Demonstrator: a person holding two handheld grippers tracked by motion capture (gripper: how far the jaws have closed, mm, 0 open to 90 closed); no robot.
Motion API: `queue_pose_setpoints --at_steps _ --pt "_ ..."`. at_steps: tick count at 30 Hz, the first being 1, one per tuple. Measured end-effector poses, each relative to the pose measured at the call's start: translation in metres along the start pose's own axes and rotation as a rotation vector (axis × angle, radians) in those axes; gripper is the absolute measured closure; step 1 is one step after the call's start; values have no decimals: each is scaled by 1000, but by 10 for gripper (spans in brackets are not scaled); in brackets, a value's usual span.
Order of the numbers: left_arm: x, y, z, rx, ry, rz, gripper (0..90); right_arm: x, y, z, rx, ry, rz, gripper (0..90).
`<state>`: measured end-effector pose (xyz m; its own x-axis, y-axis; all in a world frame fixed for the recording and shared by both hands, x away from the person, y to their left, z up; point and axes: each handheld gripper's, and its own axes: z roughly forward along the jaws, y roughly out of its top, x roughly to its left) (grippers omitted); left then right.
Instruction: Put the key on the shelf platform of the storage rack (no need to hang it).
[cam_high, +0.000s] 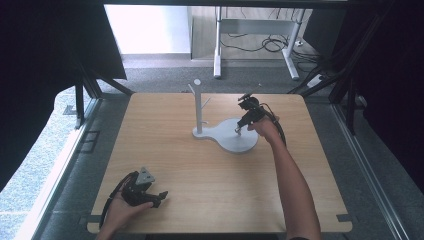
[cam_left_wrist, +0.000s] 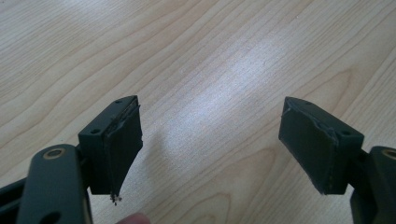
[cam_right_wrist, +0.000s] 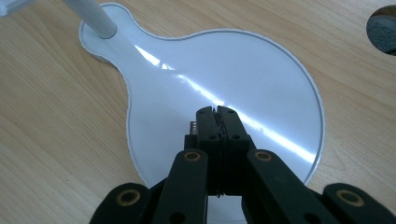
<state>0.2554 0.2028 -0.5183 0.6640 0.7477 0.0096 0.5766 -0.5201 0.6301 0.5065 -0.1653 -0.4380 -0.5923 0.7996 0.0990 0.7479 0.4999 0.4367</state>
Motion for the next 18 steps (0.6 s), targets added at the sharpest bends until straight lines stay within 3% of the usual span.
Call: queue_pose_setpoints --at_steps 18 --pt "0 0 0 4 0 6 216 1 -8 24 30 -12 -4 888"
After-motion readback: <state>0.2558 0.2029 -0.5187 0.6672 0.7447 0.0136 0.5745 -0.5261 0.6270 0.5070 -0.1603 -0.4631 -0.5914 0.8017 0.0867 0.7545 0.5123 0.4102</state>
